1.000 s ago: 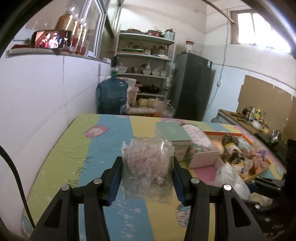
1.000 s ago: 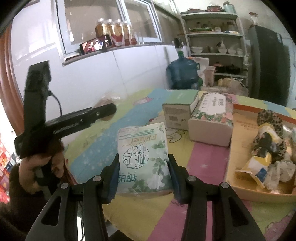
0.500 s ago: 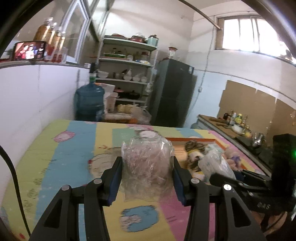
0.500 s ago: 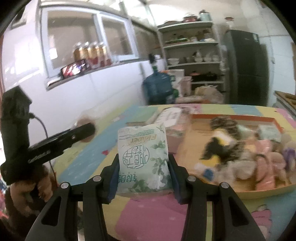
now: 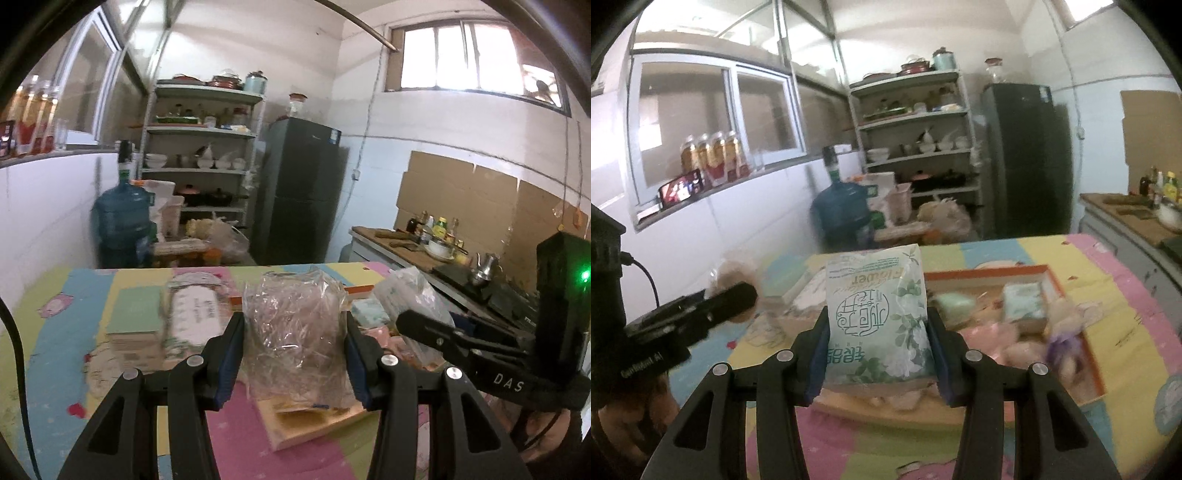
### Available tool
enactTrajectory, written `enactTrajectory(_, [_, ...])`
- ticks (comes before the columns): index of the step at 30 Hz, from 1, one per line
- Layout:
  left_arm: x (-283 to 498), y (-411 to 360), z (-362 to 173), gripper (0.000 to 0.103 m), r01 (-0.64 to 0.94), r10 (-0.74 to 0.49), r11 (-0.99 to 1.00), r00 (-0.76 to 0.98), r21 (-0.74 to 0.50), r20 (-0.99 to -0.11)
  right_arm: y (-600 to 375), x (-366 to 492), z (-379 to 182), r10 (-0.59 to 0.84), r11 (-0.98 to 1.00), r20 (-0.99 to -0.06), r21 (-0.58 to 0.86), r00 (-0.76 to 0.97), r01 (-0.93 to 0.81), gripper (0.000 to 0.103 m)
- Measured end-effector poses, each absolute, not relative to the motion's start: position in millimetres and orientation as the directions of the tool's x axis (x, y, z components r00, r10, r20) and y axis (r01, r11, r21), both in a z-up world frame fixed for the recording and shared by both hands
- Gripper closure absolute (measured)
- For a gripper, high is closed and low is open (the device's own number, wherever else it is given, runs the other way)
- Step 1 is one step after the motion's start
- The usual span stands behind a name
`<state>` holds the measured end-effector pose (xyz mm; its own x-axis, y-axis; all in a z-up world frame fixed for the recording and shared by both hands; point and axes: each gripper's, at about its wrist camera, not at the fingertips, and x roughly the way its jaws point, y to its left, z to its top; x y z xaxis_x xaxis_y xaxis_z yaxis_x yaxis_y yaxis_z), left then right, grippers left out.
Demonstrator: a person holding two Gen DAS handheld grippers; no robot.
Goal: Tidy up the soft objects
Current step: 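Carry the clear bag and tissue pack over the box lid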
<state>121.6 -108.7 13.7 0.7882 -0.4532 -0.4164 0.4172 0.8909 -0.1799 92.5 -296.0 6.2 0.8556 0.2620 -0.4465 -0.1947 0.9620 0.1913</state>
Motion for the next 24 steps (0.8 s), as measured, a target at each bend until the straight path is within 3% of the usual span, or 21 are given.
enactTrajectory(24, [182.3, -193.9, -4.4, 0.053, 0.413, -0.446, 0.892, 0.740, -0.184, -0.504, -393.9, 118.8, -10.9, 0.148, 0.980, -0.513, 0.191, 0.845, -0.056, 0.054])
